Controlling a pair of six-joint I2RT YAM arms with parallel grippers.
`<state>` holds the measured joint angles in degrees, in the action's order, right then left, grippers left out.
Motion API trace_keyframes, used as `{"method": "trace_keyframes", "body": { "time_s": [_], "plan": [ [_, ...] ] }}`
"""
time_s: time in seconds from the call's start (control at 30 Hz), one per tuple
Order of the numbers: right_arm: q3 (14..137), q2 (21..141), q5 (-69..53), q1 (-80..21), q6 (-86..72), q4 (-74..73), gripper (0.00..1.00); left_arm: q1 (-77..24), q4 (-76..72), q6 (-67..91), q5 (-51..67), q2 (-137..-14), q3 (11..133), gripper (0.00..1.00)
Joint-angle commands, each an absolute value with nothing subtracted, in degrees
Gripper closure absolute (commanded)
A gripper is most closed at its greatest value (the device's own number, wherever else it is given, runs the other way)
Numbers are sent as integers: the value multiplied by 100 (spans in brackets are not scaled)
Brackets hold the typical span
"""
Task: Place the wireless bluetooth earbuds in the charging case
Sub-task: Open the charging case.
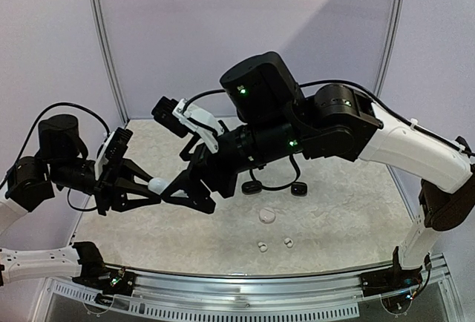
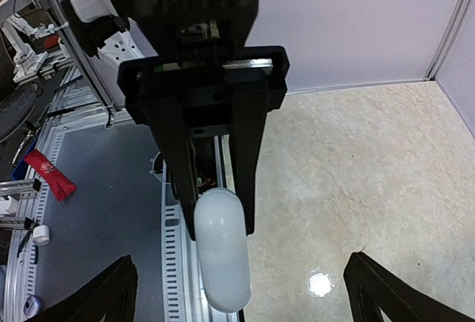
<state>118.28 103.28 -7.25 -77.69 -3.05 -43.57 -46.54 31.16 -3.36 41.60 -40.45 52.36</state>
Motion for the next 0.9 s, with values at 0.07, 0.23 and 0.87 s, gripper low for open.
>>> {"method": "trace_keyframes", "body": {
  "time_s": [0.07,0.23,0.87],
  "plan": [
    [11845,10551,-44,-7773,-186,-4626,1,-4588,3116,-427,4307,-4064,5369,100],
    [11938,10620,346,-7775,-209,-4810,3,-4590,2987,-352,4337,-4122,5399,100],
    [12030,10637,594,-7461,-830,-4955,17,-4651,3511,-1125,4438,-4053,5484,100]
  ]
}}
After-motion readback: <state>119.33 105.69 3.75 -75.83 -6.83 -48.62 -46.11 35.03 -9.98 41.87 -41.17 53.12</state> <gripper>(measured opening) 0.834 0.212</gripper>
